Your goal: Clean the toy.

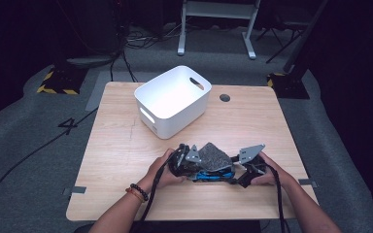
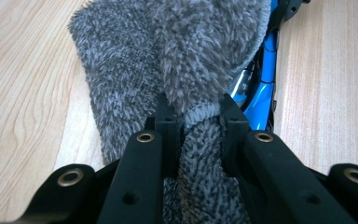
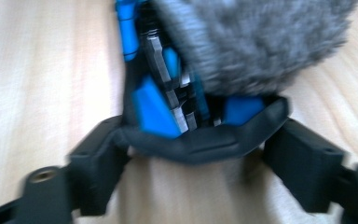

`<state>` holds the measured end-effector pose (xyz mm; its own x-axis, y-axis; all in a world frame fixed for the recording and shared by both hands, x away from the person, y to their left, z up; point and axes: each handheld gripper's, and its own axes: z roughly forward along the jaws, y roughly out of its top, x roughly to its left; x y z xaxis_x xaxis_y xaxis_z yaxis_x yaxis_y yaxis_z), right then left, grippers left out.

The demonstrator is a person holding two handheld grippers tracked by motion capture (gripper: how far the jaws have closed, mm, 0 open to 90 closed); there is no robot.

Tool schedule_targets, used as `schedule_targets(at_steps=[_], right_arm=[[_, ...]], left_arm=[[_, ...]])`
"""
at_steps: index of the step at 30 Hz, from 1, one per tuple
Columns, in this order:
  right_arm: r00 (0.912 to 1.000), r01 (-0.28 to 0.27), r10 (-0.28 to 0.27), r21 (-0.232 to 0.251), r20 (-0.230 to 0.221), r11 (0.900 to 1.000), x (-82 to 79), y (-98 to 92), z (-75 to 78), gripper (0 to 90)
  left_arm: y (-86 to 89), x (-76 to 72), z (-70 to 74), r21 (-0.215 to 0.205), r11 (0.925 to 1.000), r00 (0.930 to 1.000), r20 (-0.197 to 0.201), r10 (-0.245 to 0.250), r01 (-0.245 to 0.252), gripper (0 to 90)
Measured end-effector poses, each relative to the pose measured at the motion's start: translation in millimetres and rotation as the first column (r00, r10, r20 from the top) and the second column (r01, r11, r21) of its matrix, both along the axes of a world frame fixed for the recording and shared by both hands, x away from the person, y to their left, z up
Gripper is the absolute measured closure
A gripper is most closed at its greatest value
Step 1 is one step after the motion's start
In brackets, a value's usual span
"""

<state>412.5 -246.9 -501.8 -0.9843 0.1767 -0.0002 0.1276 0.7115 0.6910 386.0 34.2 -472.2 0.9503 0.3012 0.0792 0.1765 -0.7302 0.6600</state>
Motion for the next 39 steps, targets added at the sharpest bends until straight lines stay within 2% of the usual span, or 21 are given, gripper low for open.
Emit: schedule_targets(at_steps=[2, 3, 4, 5, 6, 9, 13, 16, 20, 23, 26, 30, 31, 32, 33, 36, 38, 39], right_arm=[[1.0000, -0.001, 0.001, 0.007, -0.005, 1.000, 0.8, 0.9, -0.6, 12.1], [1.0000, -0.002, 0.002, 0.003, 0.007, 1.000, -0.3, 4.1, -1.3, 12.4], [0.9999, -0.013, 0.013, 0.001, 0.010, 1.000, -1.4, 5.3, -1.0, 16.6], [0.9999, -0.013, 0.013, 0.001, 0.010, 1.000, -1.4, 5.3, -1.0, 16.6], [0.9997, -0.018, 0.018, 0.010, 0.018, 1.000, -4.4, 8.7, -0.7, 16.9], [0.9998, -0.008, 0.007, 0.021, 0.020, 1.000, -5.1, 9.4, -1.5, 18.4], [0.9998, -0.013, 0.012, 0.043, 0.018, 0.999, -5.2, 7.4, -2.9, 19.1], [0.9998, -0.012, 0.011, 0.042, 0.013, 0.999, -5.7, 6.3, -2.7, 19.5], [0.9999, -0.015, 0.015, 0.048, 0.007, 0.999, -5.2, 3.1, -2.8, 20.3], [0.9996, -0.024, 0.024, 0.046, 0.016, 0.999, -5.7, 3.1, -2.7, 21.4], [0.9997, -0.023, 0.022, 0.044, 0.014, 0.999, -6.6, 2.8, -2.5, 21.5], [0.9996, -0.024, 0.024, 0.045, 0.015, 0.999, -7.1, 2.4, -2.6, 21.7], [0.9996, -0.025, 0.024, 0.044, 0.013, 0.999, -7.1, 2.2, -2.6, 21.7], [0.9996, -0.025, 0.024, 0.044, 0.013, 0.999, -7.1, 2.2, -2.6, 21.7], [0.9997, -0.023, 0.022, 0.044, 0.012, 0.999, -7.4, 2.1, -2.5, 21.7], [0.9997, -0.020, 0.020, 0.043, 0.012, 0.999, -7.6, 2.3, -2.5, 21.7], [0.9998, -0.019, 0.018, 0.043, 0.012, 0.999, -7.7, 2.4, -2.4, 21.7], [0.9998, -0.018, 0.017, 0.043, 0.014, 0.999, -7.9, 2.7, -2.4, 21.7]], left_arm=[[-1.3, -0.9, 0.4, 0.002, 1.0000, 1.0000, 0.001, 0.001, -0.001, 75.6], [-3.1, -1.5, 0.3, -0.002, 1.0000, 1.0000, -0.001, -0.002, 0.002, 75.5], [-4.9, -2.0, 0.2, -0.007, 1.0000, 1.0000, 0.000, -0.003, 0.003, 75.4], [-4.9, -2.0, 0.2, -0.007, 1.0000, 1.0000, 0.000, -0.003, 0.003, 75.2], [-10.1, -3.8, 0.4, -0.002, 1.0000, 0.9998, 0.017, -0.008, 0.008, 75.0], [-13.1, -5.6, 1.7, 0.001, 0.9999, 0.9997, 0.021, -0.012, 0.011, 74.3], [-23.5, -4.7, 3.7, -0.040, 0.9990, 0.9997, 0.018, -0.019, 0.020, 72.0], [-31.2, -2.1, 3.9, -0.054, 0.9983, 0.9996, 0.015, -0.023, 0.024, 71.1], [-32.4, -2.2, 3.8, -0.056, 0.9980, 0.9994, 0.020, -0.028, 0.029, 70.9], [-33.5, -8.2, 6.0, 0.007, 0.9987, 0.9968, 0.062, -0.051, 0.051, 73.5], [-31.9, -15.7, 7.8, 0.071, 0.9929, 0.9913, 0.085, -0.101, 0.095, 74.2], [-17.2, -20.6, 8.6, 0.089, 0.9921, 0.9942, 0.052, -0.094, 0.089, 75.2], [-9.4, -21.6, 8.4, 0.122, 0.9882, 0.9945, 0.039, -0.098, 0.092, 75.3], [-9.4, -21.6, 8.4, 0.122, 0.9882, 0.9945, 0.039, -0.098, 0.092, 75.3], [-0.3, -24.7, 4.5, 0.151, 0.9843, 0.9948, 0.029, -0.097, 0.092, 75.3], [8.1, -26.7, 2.8, 0.146, 0.9857, 0.9963, 0.006, -0.086, 0.084, 75.3], [12.4, -29.8, 2.6, 0.146, 0.9852, 0.9958, 0.008, -0.092, 0.090, 75.3], [13.3, -31.7, 3.4, 0.133, 0.9867, 0.9956, 0.000, -0.094, 0.093, 75.3]])
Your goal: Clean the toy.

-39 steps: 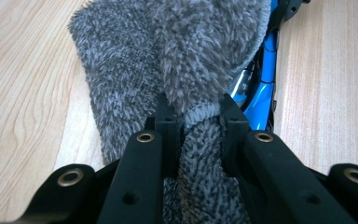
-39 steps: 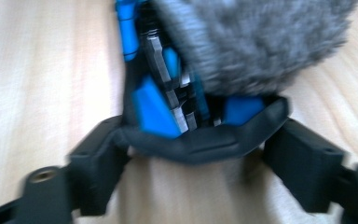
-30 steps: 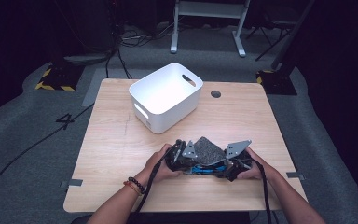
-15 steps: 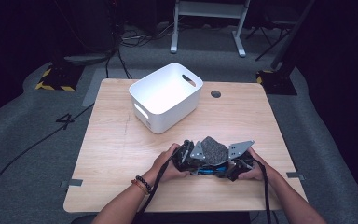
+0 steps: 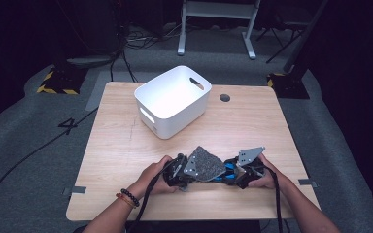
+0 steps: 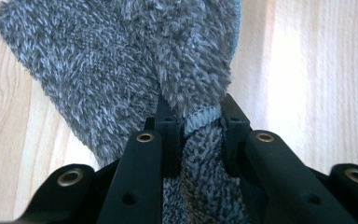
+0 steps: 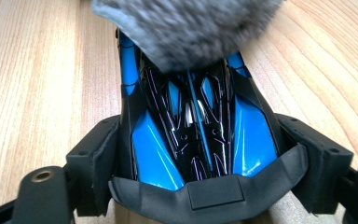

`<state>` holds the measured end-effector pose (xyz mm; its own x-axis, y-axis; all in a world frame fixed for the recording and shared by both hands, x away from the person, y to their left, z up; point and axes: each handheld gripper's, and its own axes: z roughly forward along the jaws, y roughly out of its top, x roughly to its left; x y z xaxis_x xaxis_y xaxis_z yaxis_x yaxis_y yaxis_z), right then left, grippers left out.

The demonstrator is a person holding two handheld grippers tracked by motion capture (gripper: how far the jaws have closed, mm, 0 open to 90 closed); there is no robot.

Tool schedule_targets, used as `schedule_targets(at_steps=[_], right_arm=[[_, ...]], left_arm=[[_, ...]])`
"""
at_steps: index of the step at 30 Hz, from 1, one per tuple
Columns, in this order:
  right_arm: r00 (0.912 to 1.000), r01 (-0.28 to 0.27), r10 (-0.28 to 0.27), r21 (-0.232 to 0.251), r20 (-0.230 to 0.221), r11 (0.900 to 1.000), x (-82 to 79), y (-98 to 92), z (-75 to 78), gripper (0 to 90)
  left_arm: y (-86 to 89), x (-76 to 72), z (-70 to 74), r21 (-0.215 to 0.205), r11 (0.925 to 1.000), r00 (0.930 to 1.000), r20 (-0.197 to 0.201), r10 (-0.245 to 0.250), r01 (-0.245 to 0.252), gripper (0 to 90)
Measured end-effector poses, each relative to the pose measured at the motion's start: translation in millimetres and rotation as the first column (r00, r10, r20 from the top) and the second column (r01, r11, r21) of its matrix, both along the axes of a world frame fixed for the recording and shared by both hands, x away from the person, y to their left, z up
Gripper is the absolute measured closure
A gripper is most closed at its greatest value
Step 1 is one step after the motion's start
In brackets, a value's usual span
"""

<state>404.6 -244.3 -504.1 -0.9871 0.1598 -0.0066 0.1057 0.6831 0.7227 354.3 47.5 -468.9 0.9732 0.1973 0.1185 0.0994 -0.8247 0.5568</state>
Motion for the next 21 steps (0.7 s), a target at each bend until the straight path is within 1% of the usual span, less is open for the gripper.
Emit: schedule_targets(at_steps=[2, 3, 4, 5, 7, 8, 9, 10, 11, 14, 15, 17, 18, 21], right_arm=[[1.0000, 0.008, -0.008, -0.001, -0.001, 1.000, -1.0, 0.6, 0.1, 21.7], [0.9999, 0.011, -0.011, -0.001, -0.001, 1.000, -1.4, 0.6, 0.1, 21.7], [0.9998, 0.016, -0.016, 0.002, -0.006, 1.000, -2.4, 0.7, 0.0, 21.8], [0.9998, 0.016, -0.016, 0.002, -0.006, 1.000, -2.4, 0.7, 0.0, 21.8], [0.9999, 0.015, -0.014, 0.006, -0.005, 1.000, -2.9, 1.3, -0.2, 22.0], [0.9999, 0.013, -0.013, 0.005, -0.003, 1.000, -3.1, 1.4, -0.2, 22.0], [0.9999, 0.013, -0.013, 0.005, -0.003, 1.000, -3.1, 1.4, -0.2, 22.0], [0.9999, 0.011, -0.011, 0.007, -0.003, 1.000, -3.0, 1.1, -0.4, 22.0], [0.9999, 0.011, -0.011, 0.007, -0.003, 1.000, -3.0, 1.1, -0.4, 22.0], [0.9999, 0.012, -0.012, 0.012, -0.004, 1.000, -3.3, 2.0, -0.6, 22.2], [0.9999, 0.012, -0.012, 0.012, -0.004, 1.000, -3.3, 2.0, -0.6, 22.2], [0.9999, 0.011, -0.011, 0.013, -0.004, 1.000, -3.2, 1.9, -0.6, 22.2], [0.9999, 0.011, -0.011, 0.013, -0.004, 1.000, -3.2, 1.9, -0.6, 22.2], [0.9999, 0.010, -0.010, 0.013, -0.004, 1.000, -3.3, 1.6, -0.6, 22.3]], left_arm=[[-1.0, -1.7, 2.4, -0.025, 0.9996, 0.9999, -0.005, -0.016, 0.015, 75.0], [-3.2, -1.9, 3.4, -0.056, 0.9982, 0.9997, -0.007, -0.022, 0.022, 74.3], [-11.2, -1.7, 6.8, -0.093, 0.9944, 0.9987, -0.008, -0.051, 0.050, 72.8], [-11.2, -1.7, 6.8, -0.093, 0.9944, 0.9987, -0.008, -0.051, 0.050, 72.3], [-23.2, -2.1, 9.8, -0.119, 0.9896, 0.9965, -0.008, -0.083, 0.082, 72.2], [-28.4, -0.9, 10.5, -0.130, 0.9869, 0.9950, -0.015, -0.099, 0.096, 71.7], [-31.9, 0.2, 10.8, -0.135, 0.9853, 0.9939, -0.021, -0.108, 0.104, 71.7], [-40.7, 4.2, 10.3, -0.147, 0.9830, 0.9932, -0.023, -0.115, 0.110, 69.9], [-40.7, 4.2, 10.3, -0.147, 0.9830, 0.9932, -0.023, -0.115, 0.110, 68.3], [-55.1, 14.2, 7.0, -0.175, 0.9775, 0.9899, -0.057, -0.130, 0.118, 66.2], [-55.1, 14.2, 7.0, -0.175, 0.9775, 0.9899, -0.057, -0.130, 0.118, 66.1], [-61.2, 17.1, 5.2, -0.176, 0.9771, 0.9894, -0.062, -0.131, 0.119, 66.3], [-62.8, 17.6, 4.5, -0.183, 0.9760, 0.9892, -0.064, -0.131, 0.118, 66.3], [-64.1, 19.1, 3.6, -0.170, 0.9787, 0.9901, -0.058, -0.128, 0.116, 70.4]])
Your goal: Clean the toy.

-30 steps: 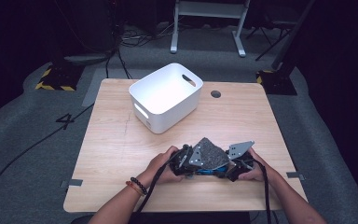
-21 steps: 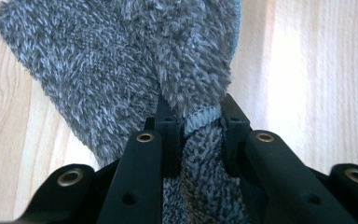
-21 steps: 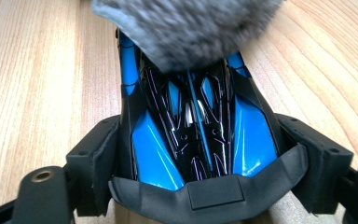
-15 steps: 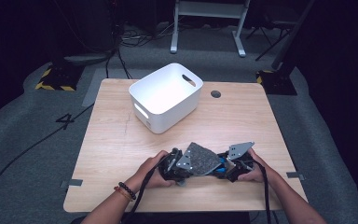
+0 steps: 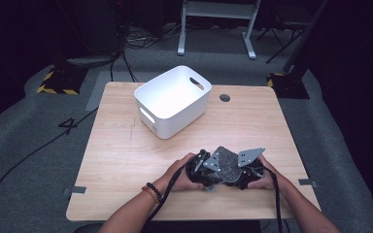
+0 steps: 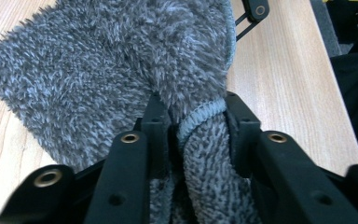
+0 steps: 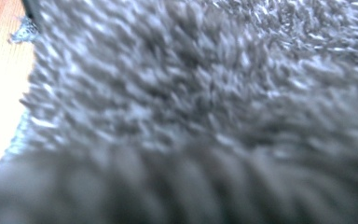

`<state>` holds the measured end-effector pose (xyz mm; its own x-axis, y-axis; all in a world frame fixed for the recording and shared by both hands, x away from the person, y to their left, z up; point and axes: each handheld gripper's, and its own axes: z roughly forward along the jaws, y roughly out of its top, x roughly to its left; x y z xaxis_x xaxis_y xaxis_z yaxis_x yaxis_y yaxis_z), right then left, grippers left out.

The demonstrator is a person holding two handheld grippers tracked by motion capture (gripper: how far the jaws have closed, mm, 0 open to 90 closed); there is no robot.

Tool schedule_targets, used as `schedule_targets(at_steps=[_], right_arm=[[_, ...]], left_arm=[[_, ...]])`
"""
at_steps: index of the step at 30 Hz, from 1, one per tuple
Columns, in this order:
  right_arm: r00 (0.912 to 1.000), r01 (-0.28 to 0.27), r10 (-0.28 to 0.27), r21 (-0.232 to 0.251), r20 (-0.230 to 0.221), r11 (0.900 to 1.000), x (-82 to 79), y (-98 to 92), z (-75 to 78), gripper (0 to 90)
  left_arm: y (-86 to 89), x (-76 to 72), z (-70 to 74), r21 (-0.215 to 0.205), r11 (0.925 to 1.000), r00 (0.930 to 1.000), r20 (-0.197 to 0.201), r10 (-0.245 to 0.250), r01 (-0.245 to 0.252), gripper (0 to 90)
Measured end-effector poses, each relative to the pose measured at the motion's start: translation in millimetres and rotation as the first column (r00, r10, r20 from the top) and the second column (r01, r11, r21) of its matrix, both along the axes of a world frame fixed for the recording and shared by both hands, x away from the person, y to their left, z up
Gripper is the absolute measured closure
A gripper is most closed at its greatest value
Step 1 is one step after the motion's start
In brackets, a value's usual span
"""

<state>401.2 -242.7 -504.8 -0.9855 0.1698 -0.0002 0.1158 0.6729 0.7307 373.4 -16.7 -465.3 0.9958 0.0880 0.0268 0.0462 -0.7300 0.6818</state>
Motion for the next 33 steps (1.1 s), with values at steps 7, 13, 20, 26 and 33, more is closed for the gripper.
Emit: schedule_targets(at_steps=[7, 13, 20, 26, 33], right_arm=[[1.0000, -0.004, 0.004, -0.012, 0.004, 1.000, -0.4, -0.2, 0.5, 22.4], [1.0000, -0.007, 0.007, -0.018, 0.005, 1.000, -1.0, -0.1, 1.1, 22.8], [1.0000, -0.009, 0.009, -0.020, 0.001, 1.000, -2.2, -1.2, 1.4, 23.1], [1.0000, -0.004, 0.004, -0.022, -0.001, 1.000, -3.0, -0.9, 1.7, 23.2], [1.0000, -0.001, 0.001, -0.023, 0.003, 1.000, -3.8, 0.7, 1.7, 23.4]], left_arm=[[5.9, -7.0, -1.3, 0.087, 0.9960, 0.9994, 0.024, -0.023, 0.021, 75.9], [24.3, -7.8, 3.0, 0.123, 0.9918, 0.9983, 0.051, 0.030, -0.036, 76.1], [58.6, -3.0, -0.9, 0.164, 0.9765, 0.9894, 0.061, 0.132, -0.140, 76.4], [76.4, 6.6, -7.2, 0.168, 0.9595, 0.9742, 0.047, 0.221, -0.226, 76.2], [42.0, 17.6, 0.6, 0.118, 0.9733, 0.9802, 0.048, 0.192, -0.197, 76.0]])
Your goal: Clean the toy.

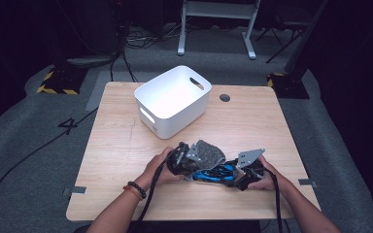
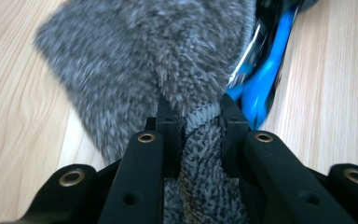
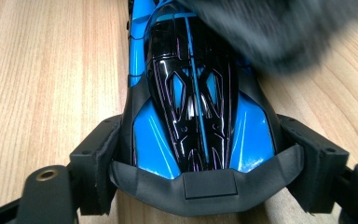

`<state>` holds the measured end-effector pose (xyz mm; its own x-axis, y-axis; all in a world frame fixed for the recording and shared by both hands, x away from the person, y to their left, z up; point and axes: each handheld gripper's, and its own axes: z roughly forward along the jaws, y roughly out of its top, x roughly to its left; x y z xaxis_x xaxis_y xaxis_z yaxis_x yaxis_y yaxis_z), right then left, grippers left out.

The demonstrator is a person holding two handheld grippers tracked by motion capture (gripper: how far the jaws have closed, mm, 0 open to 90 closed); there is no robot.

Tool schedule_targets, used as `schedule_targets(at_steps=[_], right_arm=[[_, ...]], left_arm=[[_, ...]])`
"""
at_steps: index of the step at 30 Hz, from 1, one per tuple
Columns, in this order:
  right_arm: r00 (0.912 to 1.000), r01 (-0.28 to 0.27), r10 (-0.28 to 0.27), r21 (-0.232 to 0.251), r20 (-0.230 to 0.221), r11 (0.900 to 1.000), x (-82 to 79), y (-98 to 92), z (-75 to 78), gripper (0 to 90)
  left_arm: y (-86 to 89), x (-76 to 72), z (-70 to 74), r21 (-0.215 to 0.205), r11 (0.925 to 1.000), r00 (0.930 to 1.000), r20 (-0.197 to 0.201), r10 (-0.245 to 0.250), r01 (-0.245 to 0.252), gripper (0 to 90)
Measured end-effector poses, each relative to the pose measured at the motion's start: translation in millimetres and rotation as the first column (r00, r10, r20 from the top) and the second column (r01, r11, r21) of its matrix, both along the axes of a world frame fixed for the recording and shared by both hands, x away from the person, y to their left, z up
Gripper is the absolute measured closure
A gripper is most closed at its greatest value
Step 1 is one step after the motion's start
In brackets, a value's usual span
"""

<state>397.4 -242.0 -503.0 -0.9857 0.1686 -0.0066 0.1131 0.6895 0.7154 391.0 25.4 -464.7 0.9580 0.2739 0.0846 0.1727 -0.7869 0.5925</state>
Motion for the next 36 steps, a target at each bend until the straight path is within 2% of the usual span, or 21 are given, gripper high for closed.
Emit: schedule_targets(at_steps=[3, 5, 6, 8, 10, 11, 13, 14, 15, 16, 17, 18, 21, 23, 24, 26, 27, 28, 31, 33, 36], right_arm=[[1.0000, 0.000, 0.000, 0.004, -0.001, 1.000, -0.1, -0.4, -0.3, 23.4], [1.0000, 0.000, 0.000, 0.003, 0.001, 1.000, 0.1, -0.5, -0.3, 23.4], [1.0000, -0.001, 0.001, 0.003, 0.001, 1.000, 0.1, -0.6, -0.4, 23.3], [1.0000, 0.000, 0.000, 0.005, -0.002, 1.000, 0.4, -2.3, -0.4, 23.3], [1.0000, 0.003, -0.003, 0.004, 0.000, 1.000, -0.1, -2.0, -0.4, 23.3], [1.0000, 0.001, -0.001, 0.005, 0.000, 1.000, -0.1, -1.8, -0.4, 23.3], [1.0000, 0.002, -0.002, 0.004, 0.001, 1.000, 0.0, -2.0, -0.4, 23.3], [1.0000, 0.000, 0.000, 0.009, 0.002, 1.000, 0.2, -2.4, -0.8, 23.3], [1.0000, 0.000, 0.000, 0.010, 0.002, 1.000, 0.2, -2.5, -0.9, 23.3], [1.0000, 0.000, 0.000, 0.011, 0.000, 1.000, 0.2, -2.6, -1.0, 23.3], [1.0000, -0.001, 0.001, 0.012, 0.000, 1.000, 0.2, -2.6, -1.0, 23.3], [1.0000, -0.001, 0.001, 0.012, 0.000, 1.000, 0.2, -2.7, -1.0, 23.3], [1.0000, -0.001, 0.001, 0.011, 0.002, 1.000, 0.2, -2.6, -1.0, 23.4], [1.0000, -0.002, 0.002, 0.010, 0.003, 1.000, 0.2, -2.4, -1.0, 23.5], [1.0000, -0.002, 0.002, 0.010, 0.003, 1.000, 0.2, -2.4, -1.0, 23.5], [1.0000, -0.002, 0.002, 0.010, 0.002, 1.000, 0.2, -2.4, -1.0, 23.6], [1.0000, -0.002, 0.001, 0.011, 0.003, 1.000, 0.1, -2.3, -1.0, 23.7], [1.0000, -0.002, 0.001, 0.011, 0.003, 1.000, 0.1, -2.3, -1.0, 23.7], [1.0000, 0.002, -0.002, 0.011, 0.002, 1.000, -0.3, -2.1, -0.9, 23.7], [1.0000, 0.010, -0.010, -0.006, -0.001, 1.000, -1.2, -1.5, 0.6, 23.9], [0.9998, 0.015, -0.015, -0.011, -0.015, 1.000, -1.6, -1.8, 1.9, 24.4]], left_arm=[[-18.9, 2.6, 4.2, -0.026, 0.9989, 0.9992, -0.003, -0.039, 0.039, 75.9], [-24.6, 3.3, 5.3, -0.032, 0.9985, 0.9991, 0.000, -0.043, 0.043, 75.7], [-33.5, 4.9, 8.2, -0.042, 0.9976, 0.9985, -0.001, -0.056, 0.056, 75.8], [-39.6, 4.7, 9.9, -0.061, 0.9957, 0.9974, -0.010, -0.071, 0.070, 75.5], [-43.3, 2.6, 10.0, -0.055, 0.9949, 0.9964, -0.004, -0.085, 0.084, 75.5], [-49.7, -4.5, 10.8, -0.038, 0.9927, 0.9935, 0.011, -0.114, 0.114, 75.3], [-52.2, -9.4, 10.9, -0.039, 0.9909, 0.9916, 0.019, -0.128, 0.129, 75.2], [-53.0, -15.0, 11.3, -0.036, 0.9850, 0.9856, -0.003, -0.169, 0.169, 75.4], [-53.0, -15.0, 11.3, -0.036, 0.9850, 0.9856, -0.003, -0.169, 0.169, 75.6], [-53.0, -22.4, 7.5, -0.016, 0.9770, 0.9768, -0.021, -0.213, 0.213, 75.7], [-53.0, -22.4, 7.5, -0.016, 0.9770, 0.9768, -0.021, -0.213, 0.213, 75.7], [-51.2, -28.6, 3.1, 0.010, 0.9746, 0.9741, -0.037, -0.223, 0.224, 75.8], [-45.3, -31.9, 0.6, 0.014, 0.9742, 0.9736, -0.040, -0.225, 0.225, 76.0], [-28.8, -31.8, -1.4, 0.017, 0.9752, 0.9739, -0.059, -0.219, 0.221, 76.4], [-28.8, -31.8, -1.4, 0.017, 0.9752, 0.9739, -0.059, -0.219, 0.221, 76.5], [-15.3, -31.7, -2.9, 0.018, 0.9785, 0.9765, -0.069, -0.204, 0.206, 76.7], [-2.9, -33.4, -4.2, 0.036, 0.9816, 0.9811, -0.055, -0.185, 0.187, 76.9], [-2.9, -33.4, -4.2, 0.036, 0.9816, 0.9811, -0.055, -0.185, 0.187, 77.0], [13.4, -34.6, -8.6, 0.058, 0.9871, 0.9876, -0.059, -0.146, 0.149, 77.0], [25.1, -33.1, -11.9, 0.067, 0.9921, 0.9933, -0.053, -0.103, 0.106, 76.8], [33.1, -32.6, -12.1, 0.068, 0.9944, 0.9961, -0.042, -0.078, 0.081, 76.7]])
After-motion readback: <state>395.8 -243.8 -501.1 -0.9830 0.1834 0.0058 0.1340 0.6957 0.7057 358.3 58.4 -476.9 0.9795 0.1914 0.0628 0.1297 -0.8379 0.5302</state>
